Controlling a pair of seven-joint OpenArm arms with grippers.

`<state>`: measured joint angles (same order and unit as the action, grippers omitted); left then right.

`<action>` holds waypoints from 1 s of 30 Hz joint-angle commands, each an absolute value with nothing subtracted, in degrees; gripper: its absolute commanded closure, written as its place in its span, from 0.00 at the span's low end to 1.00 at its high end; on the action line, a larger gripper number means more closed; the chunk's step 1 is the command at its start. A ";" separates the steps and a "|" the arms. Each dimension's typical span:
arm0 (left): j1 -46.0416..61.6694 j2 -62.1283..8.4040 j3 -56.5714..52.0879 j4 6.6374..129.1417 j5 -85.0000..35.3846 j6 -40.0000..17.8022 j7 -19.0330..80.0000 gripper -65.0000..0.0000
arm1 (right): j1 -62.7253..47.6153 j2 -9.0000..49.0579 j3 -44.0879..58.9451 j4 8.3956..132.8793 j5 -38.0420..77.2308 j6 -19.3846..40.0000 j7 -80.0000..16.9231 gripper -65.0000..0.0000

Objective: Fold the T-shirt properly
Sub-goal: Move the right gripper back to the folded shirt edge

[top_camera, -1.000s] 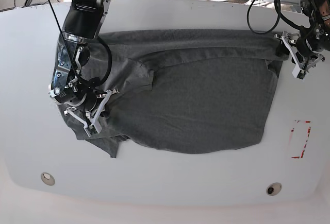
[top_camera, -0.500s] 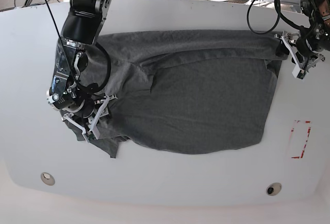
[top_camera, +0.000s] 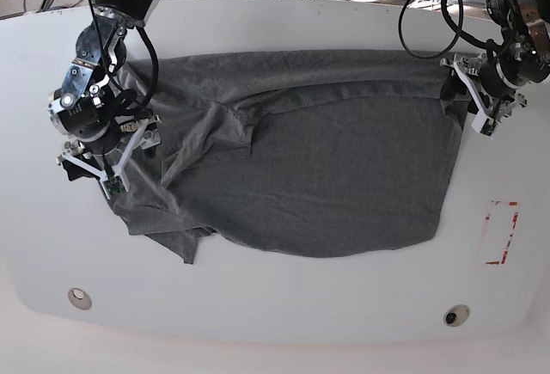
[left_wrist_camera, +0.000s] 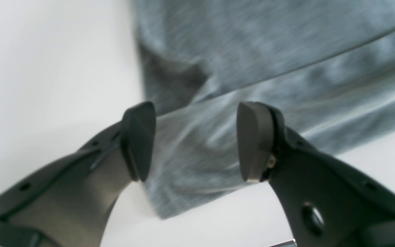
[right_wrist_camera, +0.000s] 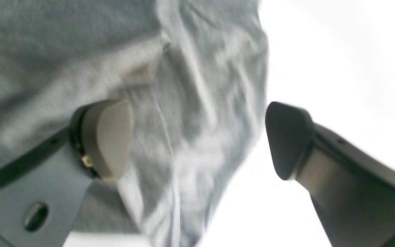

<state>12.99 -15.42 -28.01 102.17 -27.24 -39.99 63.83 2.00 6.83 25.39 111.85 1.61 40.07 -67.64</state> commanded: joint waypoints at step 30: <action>16.57 -12.18 -27.74 102.29 -20.97 -40.00 58.59 0.62 | -16.22 0.57 41.98 116.00 12.79 40.00 -71.34 0.10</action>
